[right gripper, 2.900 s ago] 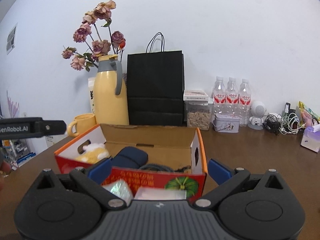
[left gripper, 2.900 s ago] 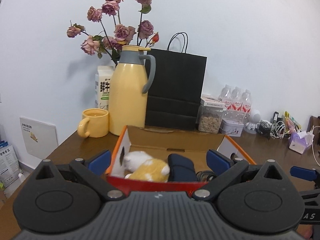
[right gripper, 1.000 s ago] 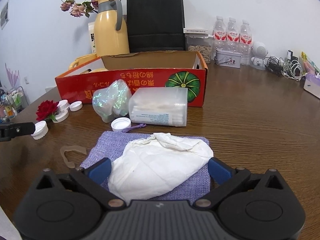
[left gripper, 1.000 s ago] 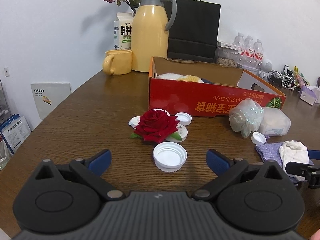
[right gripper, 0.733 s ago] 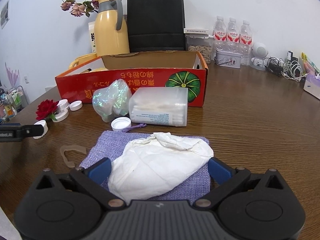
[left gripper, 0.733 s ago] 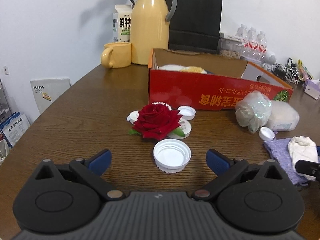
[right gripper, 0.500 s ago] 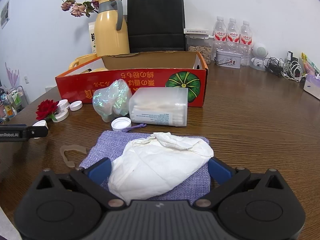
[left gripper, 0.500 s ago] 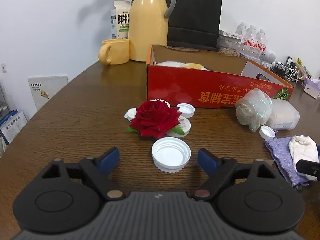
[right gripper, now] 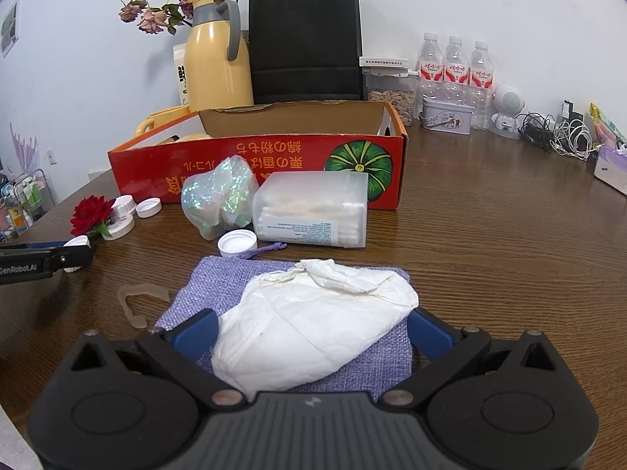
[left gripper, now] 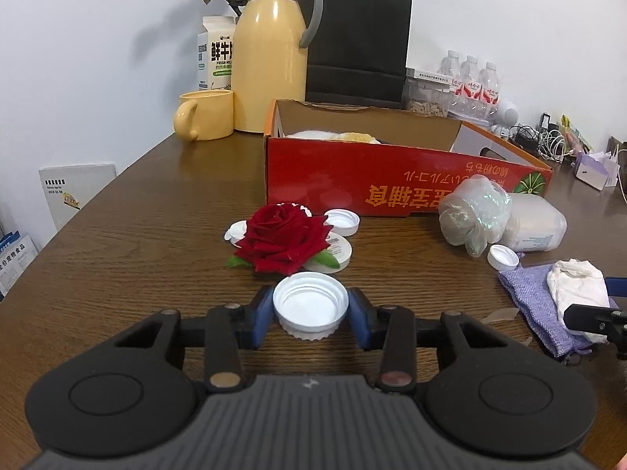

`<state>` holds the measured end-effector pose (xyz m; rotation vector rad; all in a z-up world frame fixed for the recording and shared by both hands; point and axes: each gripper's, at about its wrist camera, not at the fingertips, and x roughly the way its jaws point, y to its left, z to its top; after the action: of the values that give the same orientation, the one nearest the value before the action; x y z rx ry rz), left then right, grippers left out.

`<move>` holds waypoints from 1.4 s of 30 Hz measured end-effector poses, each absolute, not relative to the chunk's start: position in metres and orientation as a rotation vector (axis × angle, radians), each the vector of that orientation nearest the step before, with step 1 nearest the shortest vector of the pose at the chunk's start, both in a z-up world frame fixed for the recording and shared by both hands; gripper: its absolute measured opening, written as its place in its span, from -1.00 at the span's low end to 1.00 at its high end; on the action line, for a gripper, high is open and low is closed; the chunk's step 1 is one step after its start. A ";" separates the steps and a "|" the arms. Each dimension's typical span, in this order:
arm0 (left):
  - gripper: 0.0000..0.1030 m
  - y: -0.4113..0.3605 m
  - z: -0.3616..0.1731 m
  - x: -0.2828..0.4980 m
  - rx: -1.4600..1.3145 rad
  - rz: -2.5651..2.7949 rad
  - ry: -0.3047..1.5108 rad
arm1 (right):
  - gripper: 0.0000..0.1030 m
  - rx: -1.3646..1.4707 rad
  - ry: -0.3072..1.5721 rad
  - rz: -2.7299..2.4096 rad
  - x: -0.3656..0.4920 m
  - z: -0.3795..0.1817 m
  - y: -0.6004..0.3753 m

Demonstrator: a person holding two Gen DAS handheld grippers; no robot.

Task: Organize objects
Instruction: 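Grasp the white cloth on the purple mat with the right gripper and lift it, then carry the white cap and white cloth into the red box and open both grippers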

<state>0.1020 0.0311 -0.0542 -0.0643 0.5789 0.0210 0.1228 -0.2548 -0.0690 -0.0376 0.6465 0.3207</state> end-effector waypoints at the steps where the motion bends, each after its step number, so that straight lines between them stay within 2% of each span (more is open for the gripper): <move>1: -0.20 0.031 -0.054 0.102 -0.066 0.020 0.579 | 1.00 -0.038 0.646 0.321 0.123 -0.069 -0.255; 5: -0.20 0.032 -0.055 0.102 -0.067 0.020 0.578 | 0.94 -0.037 0.640 0.319 0.122 -0.068 -0.256; 11: -0.20 0.032 -0.054 0.101 -0.068 0.018 0.577 | 0.64 -0.038 0.613 0.336 0.118 -0.068 -0.256; 14: -0.20 0.032 -0.054 0.101 -0.068 0.018 0.578 | 0.41 -0.035 0.599 0.345 0.116 -0.068 -0.256; 16: -0.20 0.032 -0.054 0.101 -0.068 0.018 0.578 | 0.14 -0.030 0.586 0.353 0.115 -0.068 -0.256; 20: -0.20 0.032 -0.054 0.100 -0.066 0.017 0.578 | -0.11 -0.025 0.574 0.371 0.111 -0.068 -0.254; 25: -0.20 0.032 -0.055 0.100 -0.066 0.016 0.578 | -0.55 -0.020 0.564 0.382 0.107 -0.066 -0.253; 30: -0.20 0.031 -0.055 0.100 -0.066 0.017 0.577 | -0.73 0.025 0.551 0.403 0.103 -0.063 -0.259; 42: -0.21 0.024 -0.052 0.094 -0.071 -0.007 0.559 | -0.77 0.150 0.503 0.452 0.098 -0.048 -0.273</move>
<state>0.0937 0.0240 -0.0518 -0.0709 0.5586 -0.0068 0.0982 -0.2734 -0.0481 0.1498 0.5032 0.4517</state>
